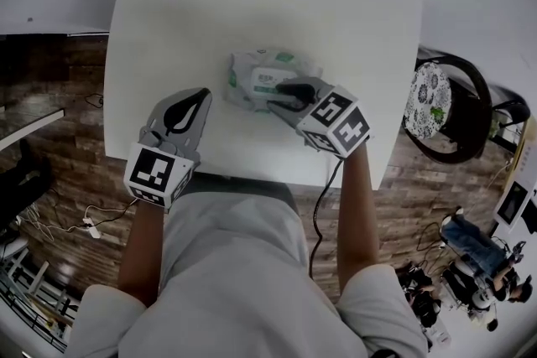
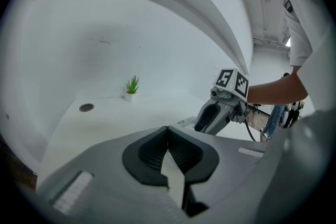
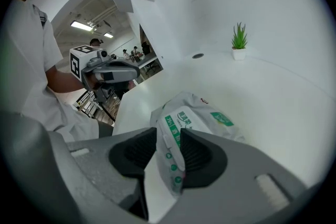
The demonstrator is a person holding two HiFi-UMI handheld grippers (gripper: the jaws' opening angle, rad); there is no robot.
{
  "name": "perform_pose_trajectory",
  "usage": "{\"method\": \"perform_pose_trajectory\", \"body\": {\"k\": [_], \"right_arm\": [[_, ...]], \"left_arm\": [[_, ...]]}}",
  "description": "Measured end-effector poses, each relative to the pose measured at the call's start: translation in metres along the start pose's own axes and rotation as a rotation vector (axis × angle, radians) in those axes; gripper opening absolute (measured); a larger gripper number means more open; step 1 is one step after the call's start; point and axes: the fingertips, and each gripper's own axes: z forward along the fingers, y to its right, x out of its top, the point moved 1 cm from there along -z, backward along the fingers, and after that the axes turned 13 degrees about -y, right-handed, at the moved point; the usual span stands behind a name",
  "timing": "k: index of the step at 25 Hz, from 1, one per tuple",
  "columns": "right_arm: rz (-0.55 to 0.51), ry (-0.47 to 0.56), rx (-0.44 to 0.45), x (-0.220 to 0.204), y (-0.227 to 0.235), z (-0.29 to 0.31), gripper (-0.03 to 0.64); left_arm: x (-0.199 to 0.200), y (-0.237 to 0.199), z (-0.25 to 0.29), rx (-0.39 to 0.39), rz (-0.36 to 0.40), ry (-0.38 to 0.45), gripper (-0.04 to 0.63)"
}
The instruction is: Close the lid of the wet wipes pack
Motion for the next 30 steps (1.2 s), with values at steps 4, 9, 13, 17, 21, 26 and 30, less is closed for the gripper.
{"method": "perform_pose_trajectory", "body": {"k": [4,9,13,17,21,26,30], "right_arm": [[0.017,-0.025,-0.027,-0.001,0.001,0.004,0.146],[0.025,-0.046,-0.057,-0.002,0.001,0.007,0.146],[0.030,-0.069,-0.075,-0.002,0.001,0.008,0.146],[0.020,-0.086,-0.088,-0.001,0.000,0.008,0.146],[0.029,-0.054,-0.111,0.000,-0.001,0.007,0.144],[0.090,0.026,-0.162,-0.001,-0.003,-0.001,0.144],[0.148,0.098,-0.218,0.000,-0.009,-0.017,0.144]], "left_arm": [[-0.001,-0.001,-0.004,0.002,0.002,-0.003,0.000],[0.002,0.001,-0.004,-0.008,0.008,0.009,0.000],[0.002,0.005,-0.004,-0.018,0.016,0.009,0.000],[0.001,0.004,-0.007,-0.017,0.016,0.006,0.000],[0.003,0.003,-0.011,-0.010,0.018,0.017,0.000],[0.006,0.001,-0.020,-0.013,0.036,0.035,0.000],[0.007,0.005,-0.031,-0.036,0.062,0.053,0.000]]}}
